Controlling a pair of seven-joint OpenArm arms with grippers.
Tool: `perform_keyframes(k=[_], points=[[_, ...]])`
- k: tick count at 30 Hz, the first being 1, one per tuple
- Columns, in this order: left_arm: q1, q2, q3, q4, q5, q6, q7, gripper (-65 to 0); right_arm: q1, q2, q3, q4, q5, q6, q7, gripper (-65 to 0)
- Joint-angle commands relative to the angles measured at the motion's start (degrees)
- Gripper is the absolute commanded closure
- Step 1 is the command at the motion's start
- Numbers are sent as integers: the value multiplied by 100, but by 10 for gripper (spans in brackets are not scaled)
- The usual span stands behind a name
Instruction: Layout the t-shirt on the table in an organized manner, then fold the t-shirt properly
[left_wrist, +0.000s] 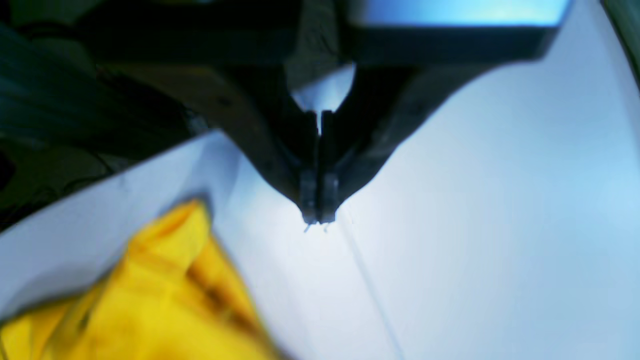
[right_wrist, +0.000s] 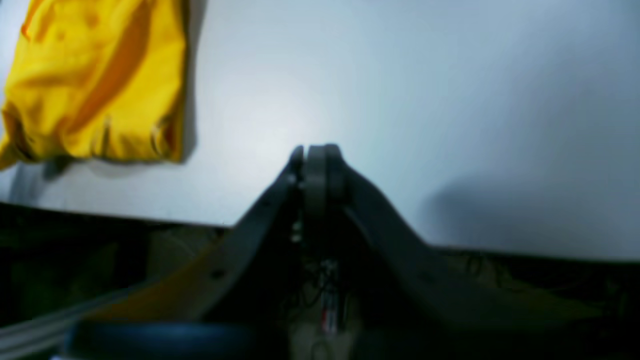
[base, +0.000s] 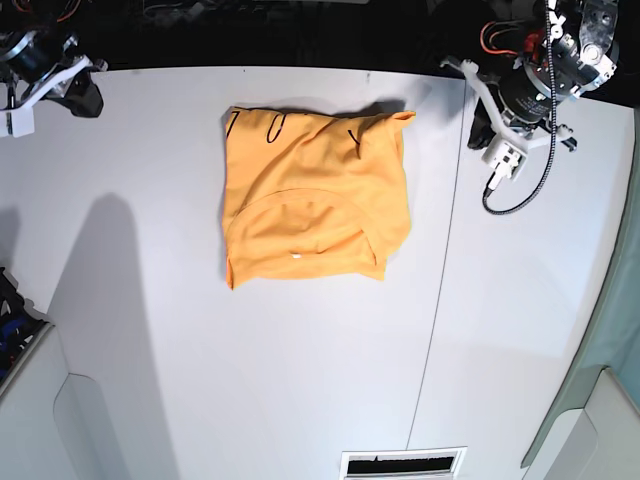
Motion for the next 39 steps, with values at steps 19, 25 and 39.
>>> perform_keyframes(k=[19,25,39], points=[[2618,-33,-623,-1335,-170,-256,201,0,-1781,308,-645,-487,337,74,2,0],[1329,-31,433,-3860,175,-396,455,0,-1043,446,-2057,-2201,-332,-37,221,0],[-1801,223,2896,-6979,210,-282,321,0,981,332,-4177,-5195,-1464,-494,61,0]])
